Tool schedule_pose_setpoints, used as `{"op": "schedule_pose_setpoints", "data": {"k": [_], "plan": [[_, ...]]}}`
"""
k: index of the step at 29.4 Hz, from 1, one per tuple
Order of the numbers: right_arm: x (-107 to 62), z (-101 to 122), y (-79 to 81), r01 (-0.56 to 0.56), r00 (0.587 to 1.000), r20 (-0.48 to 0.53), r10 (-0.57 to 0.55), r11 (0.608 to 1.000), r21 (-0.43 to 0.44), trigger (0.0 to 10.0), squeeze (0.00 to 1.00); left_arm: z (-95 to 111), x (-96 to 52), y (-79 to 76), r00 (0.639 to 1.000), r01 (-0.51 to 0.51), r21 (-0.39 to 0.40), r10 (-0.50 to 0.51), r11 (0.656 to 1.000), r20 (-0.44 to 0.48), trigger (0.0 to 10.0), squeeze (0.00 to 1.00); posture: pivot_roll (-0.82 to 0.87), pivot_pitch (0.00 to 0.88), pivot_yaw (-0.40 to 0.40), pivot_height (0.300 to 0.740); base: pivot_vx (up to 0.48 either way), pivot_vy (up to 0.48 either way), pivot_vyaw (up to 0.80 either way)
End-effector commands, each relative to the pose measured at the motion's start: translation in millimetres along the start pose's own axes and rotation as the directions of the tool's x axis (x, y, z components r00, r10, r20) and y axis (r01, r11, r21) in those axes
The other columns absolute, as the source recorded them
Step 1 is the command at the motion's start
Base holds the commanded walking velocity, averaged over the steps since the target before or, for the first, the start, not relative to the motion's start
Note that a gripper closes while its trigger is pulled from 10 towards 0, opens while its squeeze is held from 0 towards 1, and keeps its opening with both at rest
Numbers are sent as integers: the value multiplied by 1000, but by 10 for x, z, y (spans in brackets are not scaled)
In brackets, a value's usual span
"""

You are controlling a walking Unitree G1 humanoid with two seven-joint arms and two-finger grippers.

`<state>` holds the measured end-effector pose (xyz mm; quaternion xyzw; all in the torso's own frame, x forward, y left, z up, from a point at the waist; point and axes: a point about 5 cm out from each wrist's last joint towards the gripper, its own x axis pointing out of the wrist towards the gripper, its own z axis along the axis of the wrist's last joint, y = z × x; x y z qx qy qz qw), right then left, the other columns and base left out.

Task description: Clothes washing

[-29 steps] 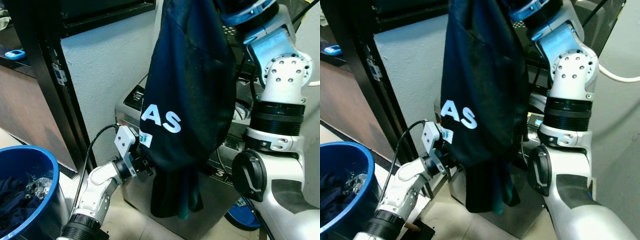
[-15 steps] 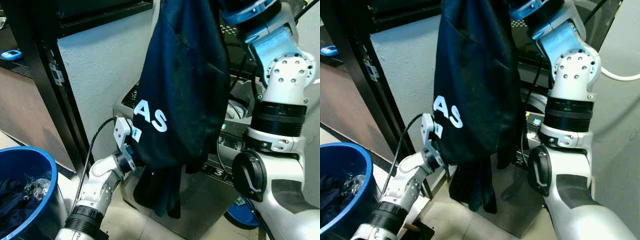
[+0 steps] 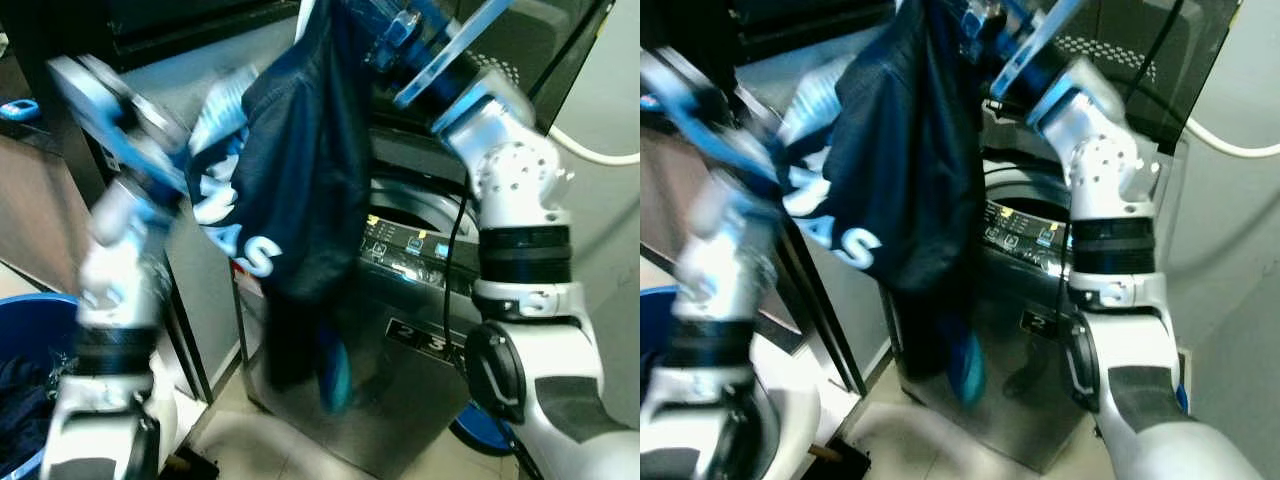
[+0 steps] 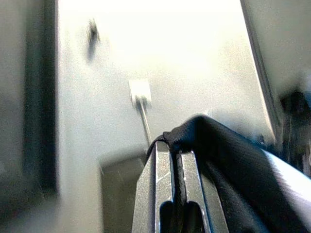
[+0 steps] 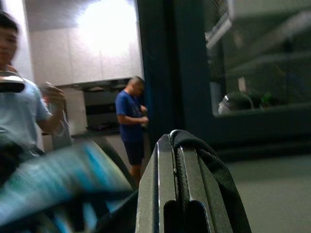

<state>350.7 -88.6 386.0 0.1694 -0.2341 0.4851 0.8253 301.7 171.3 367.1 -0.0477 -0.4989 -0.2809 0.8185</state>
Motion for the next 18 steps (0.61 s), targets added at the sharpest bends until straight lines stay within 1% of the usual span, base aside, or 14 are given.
{"op": "schedule_pose_setpoints", "data": {"k": [1, 2, 3, 6, 7, 8, 9, 10, 12, 13, 14, 15, 16, 18], "plan": [[12, -9, -7, 20, 1000, 5, -19, 1000, -20, 0, 0, 69, 65, -22, 1000, 17, 21, -17, 1000, 5, 0, 0, 143, 0, -57, 740, 0, 0, 0], [6, -31, -27, 38, 999, 0, -38, 999, -23, 0, 0, 135, 123, -33, 999, 30, 39, -31, 999, 19, 0, 0, 143, 0, -57, 740, 0, 0, 0], [6, -31, -27, 38, 999, 0, -38, 999, -23, 0, 0, 135, 123, -33, 999, 30, 39, -31, 999, 19, 0, 0, 143, 0, -57, 740, 0, 0, 0], [-34, -196, -160, 146, 985, -77, -154, 985, -97, 0, 0, 238, 254, -66, 999, 39, 140, -40, 989, 7, 0, 0, 146, 0, -50, 740, 0, 0, 0], [-34, -196, -160, 146, 985, -77, -154, 985, -97, 0, 0, 238, 254, -66, 999, 39, 140, -40, 989, 7, 0, 0, 146, 0, -50, 740, 0, 0, 0], [-48, -252, -184, 166, 979, -97, -178, 979, -119, 0, 0, 242, 269, -8, 1000, 2, 176, 0, 984, -10, 0, 0, 151, 0, -48, 740, 0, 0, 0], [-48, -252, -184, 166, 979, -97, -178, 979, -119, 0, 0, 242, 269, -8, 1000, 2, 176, 0, 984, -10, 0, 0, 151, 0, -48, 740, 0, 0, 0], [-57, -289, -195, 178, 976, -108, -191, 976, -125, 0, 0, 233, 268, 61, 999, -38, 201, 44, 979, -28, 0, 0, 151, 0, -48, 740, 0, 0, 0], [-67, -366, -196, 195, 970, -119, -210, 973, -126, 0, 0, 132, 193, 205, 985, -106, 226, 134, 968, -110, 0, 0, 152, 0, -44, 740, 0, 0, 0], [-67, -366, -196, 195, 970, -119, -210, 973, -126, 0, 0, 132, 193, 205, 985, -106, 226, 134, 968, -110, 0, 0, 152, 0, -44, 740, 0, 0, 0], [-69, -393, -190, 199, 969, -121, -214, 972, -121, 0, 0, 76, 144, 237, 977, -122, 231, 158, 965, -144, 510, 0, 152, 0, -44, 740, 0, 0, 0], [-69, -393, -190, 199, 969, -121, -214, 972, -121, 0, 0, 76, 144, 237, 977, -122, 231, 158, 965, -144, 510, 0, 152, 0, -44, 740, 0, 0, 0], [-71, -428, -185, 204, 968, -127, -217, 973, -104, 0, 0, 22, 92, 233, 972, -122, 236, 165, 964, -170, 2588, 0, 152, 0, -42, 740, 0, 0, 0], [-71, -428, -185, 204, 968, -127, -217, 973, -104, 0, 0, 22, 92, 233, 972, -122, 236, 165, 964, -170, 2588, 0, 152, 0, -42, 740, 0, 0, 0]]}}
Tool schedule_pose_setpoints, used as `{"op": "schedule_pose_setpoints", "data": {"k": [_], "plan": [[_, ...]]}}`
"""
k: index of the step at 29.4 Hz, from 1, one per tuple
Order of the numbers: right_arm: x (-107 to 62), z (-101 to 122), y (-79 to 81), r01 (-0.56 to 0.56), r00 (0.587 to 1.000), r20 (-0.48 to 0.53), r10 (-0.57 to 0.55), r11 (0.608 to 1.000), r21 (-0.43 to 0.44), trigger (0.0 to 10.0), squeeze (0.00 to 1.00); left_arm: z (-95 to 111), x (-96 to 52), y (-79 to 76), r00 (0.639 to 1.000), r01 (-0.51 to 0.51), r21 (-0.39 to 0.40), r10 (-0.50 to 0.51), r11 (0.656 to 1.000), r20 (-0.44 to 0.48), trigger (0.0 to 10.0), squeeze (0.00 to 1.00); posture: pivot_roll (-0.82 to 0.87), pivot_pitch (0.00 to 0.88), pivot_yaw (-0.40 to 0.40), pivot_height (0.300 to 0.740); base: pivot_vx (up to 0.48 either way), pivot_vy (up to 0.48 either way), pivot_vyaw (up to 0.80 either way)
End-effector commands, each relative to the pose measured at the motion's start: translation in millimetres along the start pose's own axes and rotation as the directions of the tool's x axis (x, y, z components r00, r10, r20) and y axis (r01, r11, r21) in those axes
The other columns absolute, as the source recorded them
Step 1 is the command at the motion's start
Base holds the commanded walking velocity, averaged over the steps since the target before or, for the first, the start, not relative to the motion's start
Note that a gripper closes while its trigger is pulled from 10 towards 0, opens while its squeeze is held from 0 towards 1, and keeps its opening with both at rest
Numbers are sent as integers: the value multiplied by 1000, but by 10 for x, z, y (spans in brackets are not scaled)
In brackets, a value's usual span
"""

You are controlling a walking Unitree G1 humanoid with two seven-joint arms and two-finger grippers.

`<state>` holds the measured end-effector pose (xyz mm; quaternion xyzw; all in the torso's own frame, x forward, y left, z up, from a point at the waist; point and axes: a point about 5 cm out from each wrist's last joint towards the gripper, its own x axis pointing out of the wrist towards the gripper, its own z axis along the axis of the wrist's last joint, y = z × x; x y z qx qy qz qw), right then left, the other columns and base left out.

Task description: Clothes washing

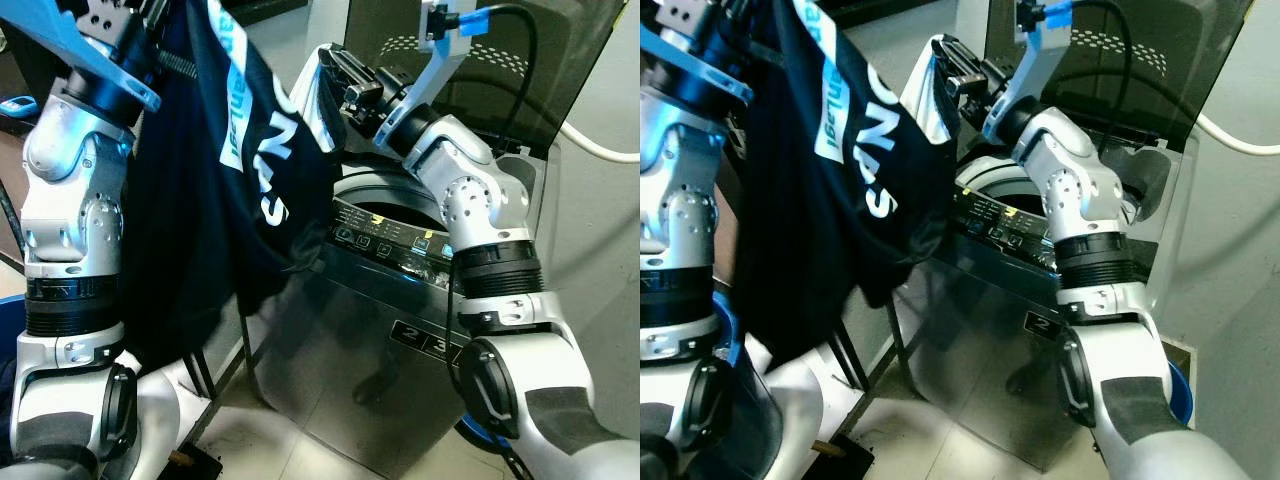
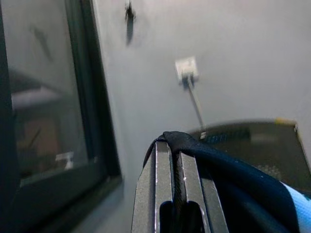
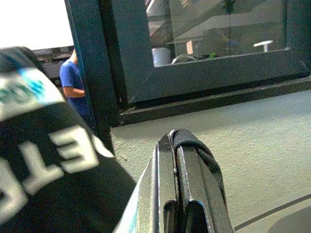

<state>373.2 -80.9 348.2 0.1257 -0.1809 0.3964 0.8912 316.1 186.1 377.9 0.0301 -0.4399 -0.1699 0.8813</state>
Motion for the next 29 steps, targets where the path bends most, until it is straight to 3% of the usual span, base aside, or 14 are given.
{"op": "schedule_pose_setpoints", "data": {"k": [1, 3, 5, 6, 7, 8, 17, 29], "plan": [[-10, -51, 9, 3, 1000, -5, -3, 1000, 12, 0, 0, -7, -24, -14, 1000, 0, 8, 0, 1000, -7, 3961, 0, 152, 0, -41, 740, 0, 0, -463], [-8, -80, 13, 6, 1000, -6, -6, 1000, 26, 0, 0, -11, -37, -56, 1000, 4, 6, -4, 1000, -8, 4275, 0, 152, 0, -41, 740, 0, 0, -800], [-4, -122, 8, 21, 1000, -5, -20, 999, 46, 0, 0, 25, -23, -151, 999, 32, -6, -32, 999, 2, 5647, 0, 155, 0, -43, 740, 0, 0, -800], [-4, -122, 8, 21, 1000, -5, -20, 999, 46, 0, 0, 25, -23, -151, 999, 32, -6, -32, 999, 2, 5647, 0, 155, 0, -43, 740, 0, 0, -800], [0, -132, 2, 28, 1000, -3, -28, 998, 51, 0, 0, 52, -3, -192, 999, 48, -9, -48, 999, 9, 6314, 0, 155, 0, -43, 740, 0, 0, -800], [7, -136, -9, 39, 999, -2, -39, 998, 53, 0, 0, 100, 28, -242, 998, 65, -13, -65, 998, 25, 10000, 0, 157, 0, -43, 740, 0, 0, -788], [21, -135, -10, 53, 999, 5, -53, 998, 42, 0, 0, 198, 68, -372, 995, 82, -26, -80, 996, 67, 10000, 0, 155, 0, -45, 740, 0, 0, -788], [36, -156, 55, 35, 999, 27, -36, 999, 36, 0, 0, 305, 37, -263, 996, 17, 34, -20, 999, 82, 10000, 0, 164, 0, -52, 740, 194, 0, 0]]}}
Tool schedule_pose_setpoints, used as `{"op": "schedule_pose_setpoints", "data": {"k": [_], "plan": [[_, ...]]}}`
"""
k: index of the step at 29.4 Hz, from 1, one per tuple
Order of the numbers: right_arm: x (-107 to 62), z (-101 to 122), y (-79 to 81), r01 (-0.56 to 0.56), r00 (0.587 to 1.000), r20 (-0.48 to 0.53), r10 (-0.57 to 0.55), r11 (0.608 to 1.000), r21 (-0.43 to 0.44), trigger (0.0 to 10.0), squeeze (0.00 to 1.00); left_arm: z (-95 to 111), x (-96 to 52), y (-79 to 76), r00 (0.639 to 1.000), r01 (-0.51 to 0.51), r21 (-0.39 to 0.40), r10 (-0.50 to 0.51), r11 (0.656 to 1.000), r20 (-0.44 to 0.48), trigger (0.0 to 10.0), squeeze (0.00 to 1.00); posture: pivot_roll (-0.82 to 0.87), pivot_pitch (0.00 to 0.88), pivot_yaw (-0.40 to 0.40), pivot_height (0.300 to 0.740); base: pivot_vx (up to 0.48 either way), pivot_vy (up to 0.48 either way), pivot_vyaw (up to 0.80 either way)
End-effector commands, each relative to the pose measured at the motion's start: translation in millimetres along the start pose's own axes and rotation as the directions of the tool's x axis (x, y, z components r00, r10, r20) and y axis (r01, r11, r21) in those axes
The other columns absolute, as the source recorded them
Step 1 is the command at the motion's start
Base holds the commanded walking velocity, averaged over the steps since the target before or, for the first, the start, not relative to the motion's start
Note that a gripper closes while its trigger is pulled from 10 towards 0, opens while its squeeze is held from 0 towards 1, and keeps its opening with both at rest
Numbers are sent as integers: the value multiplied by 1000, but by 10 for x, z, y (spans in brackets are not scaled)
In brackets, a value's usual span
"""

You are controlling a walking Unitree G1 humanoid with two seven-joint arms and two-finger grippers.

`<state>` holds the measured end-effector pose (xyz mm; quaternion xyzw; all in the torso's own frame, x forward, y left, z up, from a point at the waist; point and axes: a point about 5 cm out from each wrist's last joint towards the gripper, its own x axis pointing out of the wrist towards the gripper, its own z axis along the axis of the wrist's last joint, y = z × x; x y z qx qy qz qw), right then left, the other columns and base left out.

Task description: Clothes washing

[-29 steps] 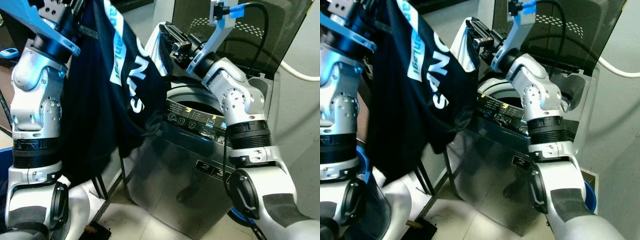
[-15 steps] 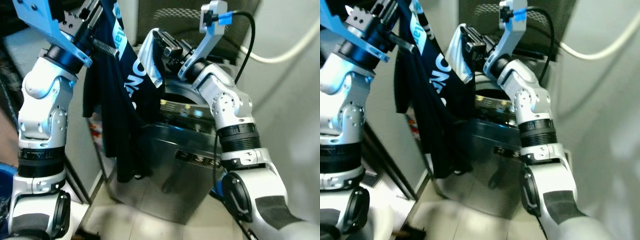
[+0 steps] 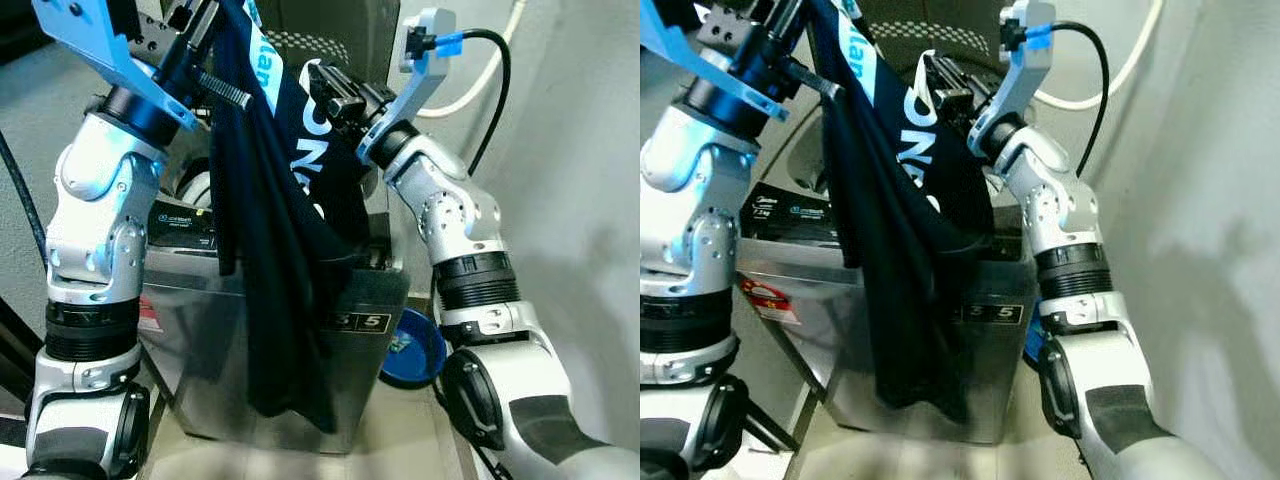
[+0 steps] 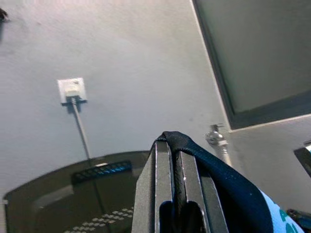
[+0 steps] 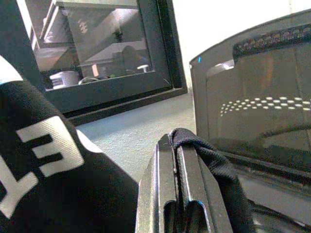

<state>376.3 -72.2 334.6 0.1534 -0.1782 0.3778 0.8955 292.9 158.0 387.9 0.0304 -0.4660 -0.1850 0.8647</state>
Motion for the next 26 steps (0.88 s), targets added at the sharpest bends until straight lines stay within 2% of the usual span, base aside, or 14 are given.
{"op": "schedule_pose_setpoints", "data": {"k": [1, 5, 11, 15, 17, 21, 23, 24, 26], "plan": [[18, 0, 38, -12, 1000, 8, 13, 1000, -5, 0, 0, 119, 9, 47, 1000, -7, 47, 6, 999, 23, 10000, 0, 164, 0, -52, 740, 307, 0, 0], [24, -1, 42, -13, 1000, 13, 13, 1000, 1, 0, 0, 173, 37, 45, 999, 4, 59, -6, 998, 34, 10000, 0, 167, 0, -53, 740, 307, 0, 0], [38, 47, 40, -11, 999, 46, 10, 1000, 22, 0, 0, 305, 153, 34, 996, 45, 83, -51, 996, 72, 10000, 0, 170, 0, -55, 740, 308, 0, 0], [56, 151, 21, -4, 995, 101, 0, 999, 43, 0, 0, 436, 287, 19, 988, 92, 98, -103, 991, 114, 10000, 0, 172, 0, -56, 740, 307, 0, 0], [56, 151, 21, -4, 995, 101, 0, 999, 43, 0, 0, 436, 287, 19, 988, 92, 98, -103, 991, 114, 10000, 0, 172, 0, -56, 740, 307, 0, 0], [84, 250, 19, -4, 989, 149, -4, 998, 57, 0, 0, 625, 432, 16, 975, 123, 122, -143, 985, 171, 10000, 0, 174, 0, -56, 740, 308, 0, 0], [91, 264, 21, -5, 988, 155, -4, 998, 57, 0, 0, 703, 476, 23, 970, 120, 136, -145, 983, 194, 10000, 0, 174, 0, -56, 740, 0, 0, 0], [99, 274, 24, -8, 987, 158, -1, 999, 53, 0, 0, 836, 533, 51, 966, 95, 168, -132, 981, 223, 10000, 0, 172, 0, -57, 740, 0, 0, 0], [100, 275, 24, -9, 988, 158, 0, 999, 51, 0, 0, 879, 546, 68, 965, 81, 182, -123, 980, 231, 10000, 0, 172, 0, -59, 740, 0, 0, 0]]}}
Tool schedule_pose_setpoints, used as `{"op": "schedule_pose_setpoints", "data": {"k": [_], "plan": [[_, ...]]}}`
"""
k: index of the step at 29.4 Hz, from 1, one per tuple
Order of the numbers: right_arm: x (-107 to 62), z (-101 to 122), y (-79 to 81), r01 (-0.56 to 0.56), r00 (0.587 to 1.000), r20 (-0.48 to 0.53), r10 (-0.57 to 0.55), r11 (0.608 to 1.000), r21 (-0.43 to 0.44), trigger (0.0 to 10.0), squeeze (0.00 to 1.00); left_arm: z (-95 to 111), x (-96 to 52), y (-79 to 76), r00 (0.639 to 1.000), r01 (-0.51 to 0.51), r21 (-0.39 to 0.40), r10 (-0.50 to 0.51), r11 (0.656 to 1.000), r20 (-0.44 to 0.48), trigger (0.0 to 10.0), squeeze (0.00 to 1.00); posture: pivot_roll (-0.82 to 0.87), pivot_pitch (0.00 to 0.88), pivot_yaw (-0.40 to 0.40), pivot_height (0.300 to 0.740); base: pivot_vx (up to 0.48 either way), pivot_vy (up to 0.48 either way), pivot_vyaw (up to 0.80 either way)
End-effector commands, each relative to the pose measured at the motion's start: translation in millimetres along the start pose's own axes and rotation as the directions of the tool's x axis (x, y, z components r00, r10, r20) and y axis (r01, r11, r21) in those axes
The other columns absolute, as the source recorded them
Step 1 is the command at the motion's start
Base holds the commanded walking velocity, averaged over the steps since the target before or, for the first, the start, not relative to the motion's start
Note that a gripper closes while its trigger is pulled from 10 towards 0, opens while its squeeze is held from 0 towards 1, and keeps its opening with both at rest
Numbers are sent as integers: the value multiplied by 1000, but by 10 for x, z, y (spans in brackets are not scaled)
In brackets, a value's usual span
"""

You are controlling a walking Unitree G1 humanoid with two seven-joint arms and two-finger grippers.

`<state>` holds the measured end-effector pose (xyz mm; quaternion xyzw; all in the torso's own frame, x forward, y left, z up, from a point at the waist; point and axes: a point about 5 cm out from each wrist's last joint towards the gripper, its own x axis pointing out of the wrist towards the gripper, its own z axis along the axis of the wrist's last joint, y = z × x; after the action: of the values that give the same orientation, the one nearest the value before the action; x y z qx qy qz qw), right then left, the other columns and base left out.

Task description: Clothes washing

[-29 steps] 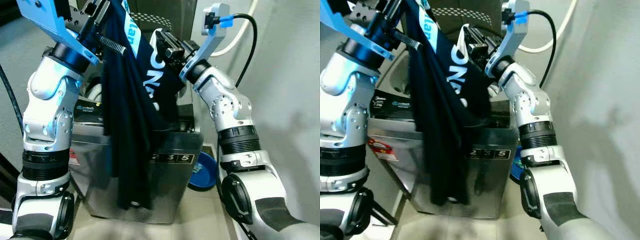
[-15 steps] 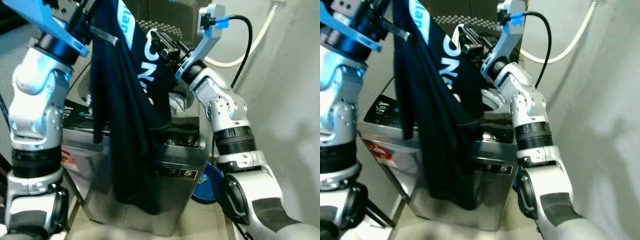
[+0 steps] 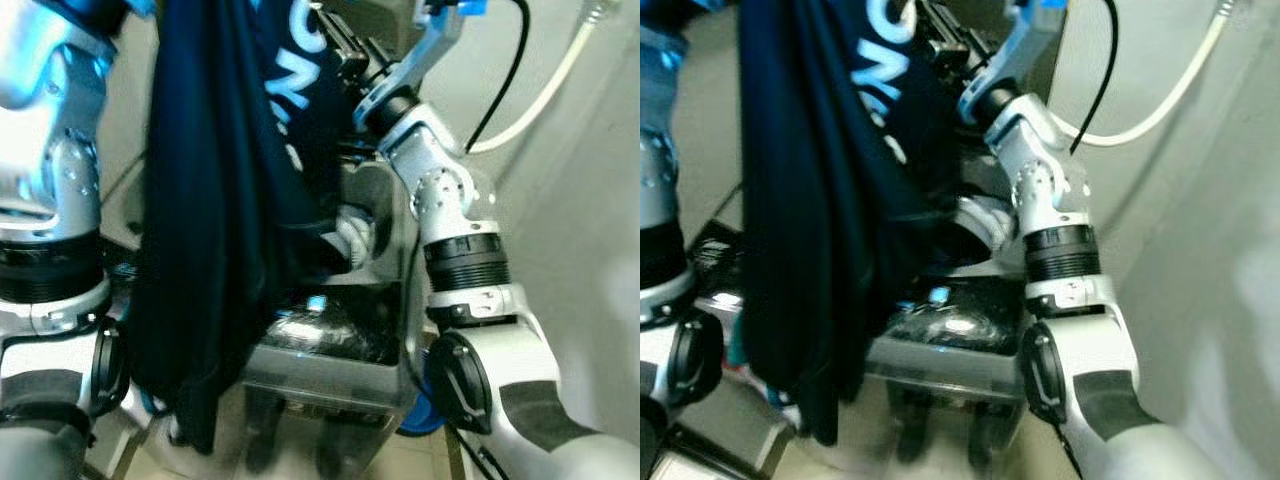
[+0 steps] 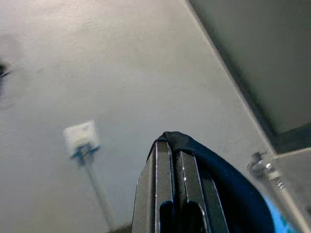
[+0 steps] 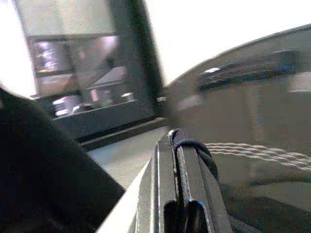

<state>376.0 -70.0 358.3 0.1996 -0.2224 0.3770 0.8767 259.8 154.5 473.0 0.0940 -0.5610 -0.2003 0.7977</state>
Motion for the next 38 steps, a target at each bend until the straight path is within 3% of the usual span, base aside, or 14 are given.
{"op": "schedule_pose_setpoints", "data": {"k": [1, 12, 15, 16, 17, 19, 21, 26, 29, 30, 31, 32, 37, 38], "plan": [[-4, 75, -22, 4, 999, 36, -4, 1000, -8, 0, 0, 158, 54, 66, 999, -17, 78, 14, 997, 38, 10000, 0, 172, 0, -59, 740, 0, 0, 0], [83, 160, -49, 36, 998, 63, -31, 997, -71, 0, 0, 123, 37, 519, 989, -120, 464, 149, 878, -26, 10000, 0, 176, 0, -76, 740, 0, 0, 0], [211, 301, -19, 43, 994, 101, -31, 992, -118, 0, 0, 100, 77, 757, 979, -113, 655, 196, 747, -55, 10000, 0, 182, 0, -92, 740, 0, 0, 0], [211, 301, -19, 43, 994, 101, -31, 992, -118, 0, 0, 100, 77, 757, 979, -113, 655, 196, 747, -55, 10000, 0, 182, 0, -92, 740, 0, 0, 0], [277, 405, 0, 51, 991, 133, -33, 990, -132, 0, 0, 124, 96, 895, 971, -121, 733, 233, 670, -53, 10000, 0, 183, 0, -96, 740, 0, 0, 0], [277, 405, 0, 51, 991, 133, -33, 990, -132, 0, 0, 124, 96, 895, 971, -121, 733, 233, 670, -53, 10000, 0, 183, 0, -96, 740, 0, 0, 0], [355, 468, 43, 50, 989, 146, -28, 988, -147, 0, 0, 85, 21, 1104, 948, -130, 803, 311, 581, -72, 10000, 0, 190, 0, -106, 740, 0, 0, 0], [343, 154, 117, -16, 1000, 2, 16, 975, -222, 0, 0, -304, -314, 1100, 910, -90, 755, 362, 650, -203, 10000, 0, 190, 0, -111, 740, 0, 0, 0], [246, -243, 141, -71, 985, -172, 23, 959, -275, 0, 0, -868, -848, 882, 840, -17, 660, 368, 751, -398, 10000, 0, 181, 0, -111, 740, 0, 0, 0], [197, -396, 145, -86, 971, -239, 10, 947, -308, 7608, 0, -1144, -1146, 718, 790, 15, 601, 359, 799, -497, 10000, 0, 176, 0, -109, 740, 0, 0, 0], [197, -396, 145, -86, 971, -239, 10, 947, -308, 7608, 0, -1144, -1146, 718, 790, 15, 601, 359, 799, -497, 10000, 0, 176, 0, -109, 740, 0, 0, 0], [168, -492, 141, -97, 960, -282, -1, 937, -335, 10000, 0, -1328, -1359, 593, 752, 28, 555, 348, 832, -560, 10000, 0, 172, 0, -107, 740, 0, 0, 0], [129, -601, 127, -110, 945, -327, -19, 923, -370, 10000, 0, -1548, -1587, 390, 704, 36, 481, 319, 876, -634, 10000, 0, 169, 0, -106, 740, 0, 0, 0], [118, -633, 122, -125, 941, -339, -12, 917, -379, 10000, 514, -1624, -1631, 316, 696, 37, 453, 303, 891, -652, 10000, 0, 169, 0, -106, 740, 0, 0, 0]]}}
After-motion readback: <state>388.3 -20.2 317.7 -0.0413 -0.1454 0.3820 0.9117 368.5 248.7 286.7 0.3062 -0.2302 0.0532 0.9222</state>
